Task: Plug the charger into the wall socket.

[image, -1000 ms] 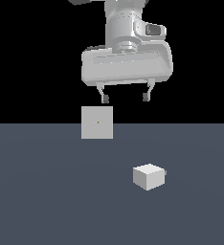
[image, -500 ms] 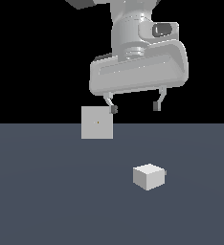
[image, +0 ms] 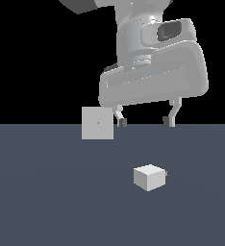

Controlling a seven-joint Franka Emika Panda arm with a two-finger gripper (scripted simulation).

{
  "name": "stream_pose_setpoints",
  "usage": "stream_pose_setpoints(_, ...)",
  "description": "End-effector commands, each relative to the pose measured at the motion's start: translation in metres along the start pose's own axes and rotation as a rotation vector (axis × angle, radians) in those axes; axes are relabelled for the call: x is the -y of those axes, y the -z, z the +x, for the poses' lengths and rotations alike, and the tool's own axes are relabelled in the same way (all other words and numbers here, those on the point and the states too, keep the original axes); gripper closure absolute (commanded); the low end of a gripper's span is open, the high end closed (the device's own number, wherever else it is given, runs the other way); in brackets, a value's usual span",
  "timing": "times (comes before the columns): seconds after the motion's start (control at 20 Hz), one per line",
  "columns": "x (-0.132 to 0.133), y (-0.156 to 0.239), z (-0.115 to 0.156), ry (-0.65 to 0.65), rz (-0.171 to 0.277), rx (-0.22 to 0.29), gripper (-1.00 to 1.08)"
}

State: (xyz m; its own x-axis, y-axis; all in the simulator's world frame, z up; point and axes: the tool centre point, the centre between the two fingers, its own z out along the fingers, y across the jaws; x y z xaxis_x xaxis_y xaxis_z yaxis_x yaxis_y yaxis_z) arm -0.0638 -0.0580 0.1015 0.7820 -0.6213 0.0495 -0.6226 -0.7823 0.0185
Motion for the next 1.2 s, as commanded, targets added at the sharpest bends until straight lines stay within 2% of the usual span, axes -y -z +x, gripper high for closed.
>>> stream_pose_setpoints(0.0,-0.005,-0.007,-0.005,-0.07,-0.001,-0.008,-0.92)
stream_pose_setpoints(0.6,-0.02,-0.033,-0.022,-0.307,-0.005,-0.032,-0.92)
stream_pose_setpoints(1.15,-0.022,-0.038,-0.027,-0.353,-0.007,-0.036,-0.92)
